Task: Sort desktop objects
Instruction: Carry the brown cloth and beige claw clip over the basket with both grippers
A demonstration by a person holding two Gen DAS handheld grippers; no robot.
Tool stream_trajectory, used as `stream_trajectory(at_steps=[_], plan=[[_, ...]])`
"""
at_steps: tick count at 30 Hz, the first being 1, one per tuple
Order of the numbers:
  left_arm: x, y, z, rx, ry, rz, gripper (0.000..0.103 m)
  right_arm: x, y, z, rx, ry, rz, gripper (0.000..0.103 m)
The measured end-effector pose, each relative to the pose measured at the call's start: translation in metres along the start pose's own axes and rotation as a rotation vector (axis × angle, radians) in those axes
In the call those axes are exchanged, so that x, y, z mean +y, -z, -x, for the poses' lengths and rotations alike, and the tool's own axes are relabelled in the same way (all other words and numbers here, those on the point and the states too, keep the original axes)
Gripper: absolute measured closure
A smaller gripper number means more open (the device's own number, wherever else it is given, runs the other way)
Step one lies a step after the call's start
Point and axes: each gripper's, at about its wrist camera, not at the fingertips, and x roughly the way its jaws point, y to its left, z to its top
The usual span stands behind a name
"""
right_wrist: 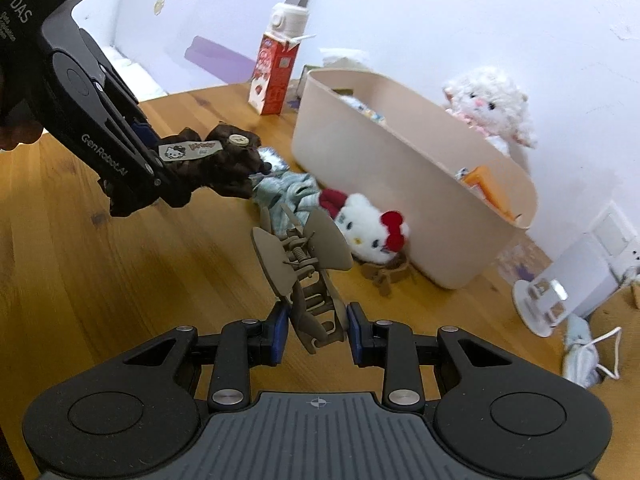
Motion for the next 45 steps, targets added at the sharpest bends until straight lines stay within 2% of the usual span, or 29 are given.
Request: stream_trajectory(at_steps=[9, 21, 33, 45], plan=[[0.006, -0.021, 0.023, -0.071, 0.009, 0.008, 0.069, -0.019, -0.011, 0.023, -0.042, 0.064, -0.016, 0.074], [0.013, -0.066, 0.033, -0.161, 0.016, 0.009, 0.069, -0.059, -0.034, 0.024, -0.098, 0.156, -0.042, 0.074], [0.039, -0.135, 0.025, -0.263, -0.044, 0.026, 0.069, -0.107, -0.055, 0.003, -0.119, 0.247, -0.076, 0.073], [0.037, -0.174, -0.006, -0.272, -0.073, -0.001, 0.069, -0.144, -0.082, -0.032, -0.132, 0.266, -0.034, 0.073]])
